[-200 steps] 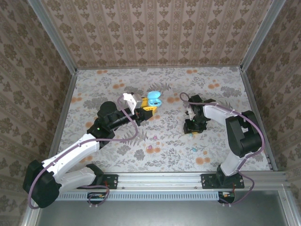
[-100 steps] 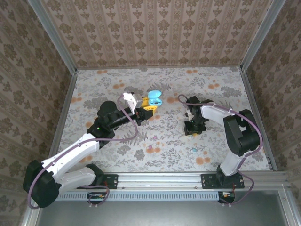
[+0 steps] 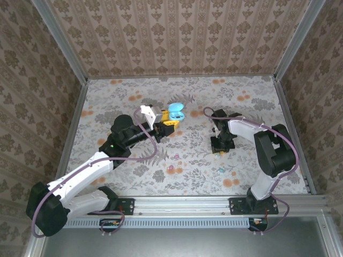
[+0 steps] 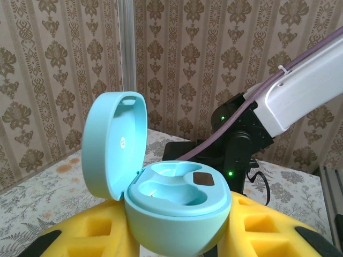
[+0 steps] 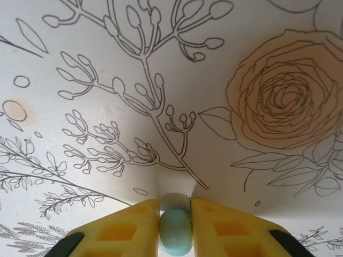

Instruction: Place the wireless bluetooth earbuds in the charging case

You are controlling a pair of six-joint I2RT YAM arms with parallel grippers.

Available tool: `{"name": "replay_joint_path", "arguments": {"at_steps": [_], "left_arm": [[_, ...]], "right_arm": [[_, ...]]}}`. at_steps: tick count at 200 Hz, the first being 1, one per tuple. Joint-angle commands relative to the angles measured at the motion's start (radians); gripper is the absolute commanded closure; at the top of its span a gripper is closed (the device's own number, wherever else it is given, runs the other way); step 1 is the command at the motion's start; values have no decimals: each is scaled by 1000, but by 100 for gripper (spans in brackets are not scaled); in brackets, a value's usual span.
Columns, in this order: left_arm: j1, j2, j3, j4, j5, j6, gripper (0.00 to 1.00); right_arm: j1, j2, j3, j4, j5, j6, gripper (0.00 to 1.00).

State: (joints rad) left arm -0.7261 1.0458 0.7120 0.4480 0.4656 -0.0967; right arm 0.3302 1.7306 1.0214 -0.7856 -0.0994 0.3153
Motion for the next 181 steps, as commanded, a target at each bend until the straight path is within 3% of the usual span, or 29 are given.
{"name": "replay_joint_path", "arguments": {"at_steps": [1, 70, 115, 181], "left_arm": [[-5, 2, 38, 9, -8, 15, 70], [-4, -7, 30, -2, -33, 31, 70], [-1, -23, 30, -36, -48, 57, 70], [11, -17, 55, -69, -31, 62, 71]], "right_arm": [[23, -40, 49, -81, 90, 105, 80], [75, -85, 91, -198, 202, 279, 81], [81, -43, 96, -220, 185, 354, 80], [90, 43, 156, -282, 148, 341, 79]]}}
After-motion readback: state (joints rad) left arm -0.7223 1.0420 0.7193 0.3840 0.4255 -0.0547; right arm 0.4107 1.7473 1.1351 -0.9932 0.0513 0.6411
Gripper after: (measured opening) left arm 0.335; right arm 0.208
